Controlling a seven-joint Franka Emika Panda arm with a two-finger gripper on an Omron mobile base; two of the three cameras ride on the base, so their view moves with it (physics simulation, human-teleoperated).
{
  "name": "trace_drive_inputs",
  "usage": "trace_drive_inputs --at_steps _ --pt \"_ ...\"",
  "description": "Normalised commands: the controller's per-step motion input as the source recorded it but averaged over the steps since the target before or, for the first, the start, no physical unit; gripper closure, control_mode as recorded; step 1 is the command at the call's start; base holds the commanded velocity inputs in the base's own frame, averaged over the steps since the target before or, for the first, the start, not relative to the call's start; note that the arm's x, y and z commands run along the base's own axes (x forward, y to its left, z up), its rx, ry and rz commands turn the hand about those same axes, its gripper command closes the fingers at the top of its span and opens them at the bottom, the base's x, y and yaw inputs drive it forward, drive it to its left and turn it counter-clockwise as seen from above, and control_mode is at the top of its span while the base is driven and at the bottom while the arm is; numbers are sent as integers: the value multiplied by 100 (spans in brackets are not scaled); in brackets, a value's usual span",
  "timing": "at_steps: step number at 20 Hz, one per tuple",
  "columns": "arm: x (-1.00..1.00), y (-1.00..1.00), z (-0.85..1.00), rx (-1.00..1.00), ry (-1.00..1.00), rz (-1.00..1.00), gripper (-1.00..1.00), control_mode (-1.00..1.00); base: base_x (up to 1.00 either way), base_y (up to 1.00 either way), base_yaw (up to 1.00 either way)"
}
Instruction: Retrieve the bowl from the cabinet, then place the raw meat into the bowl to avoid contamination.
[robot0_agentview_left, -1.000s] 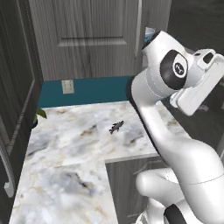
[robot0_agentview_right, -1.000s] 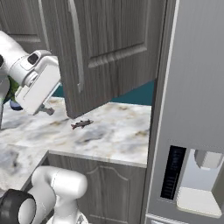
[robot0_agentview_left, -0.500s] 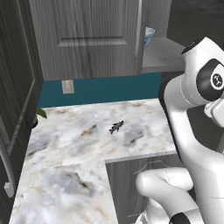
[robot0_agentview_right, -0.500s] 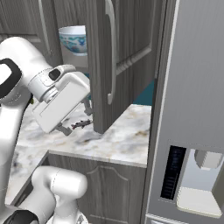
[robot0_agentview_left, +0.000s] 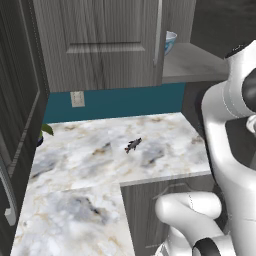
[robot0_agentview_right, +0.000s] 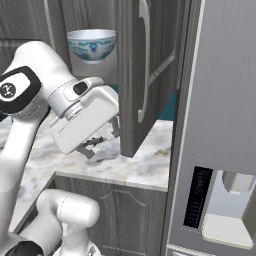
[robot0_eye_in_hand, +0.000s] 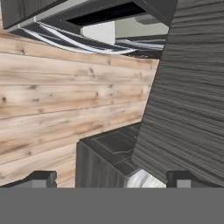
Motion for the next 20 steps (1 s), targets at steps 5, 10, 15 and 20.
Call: trace_drive_inputs --at_steps 5,10,15,20 --pt "8 58 -5 0 -10 -1 -100 -100 0 0 0" --pt "37 62 -8 6 -13 12 -100 -100 0 0 0" --pt "19 46 -27 15 -13 2 -100 -100 0 0 0" --pt "3 47 -31 34 -6 0 -100 -100 0 0 0"
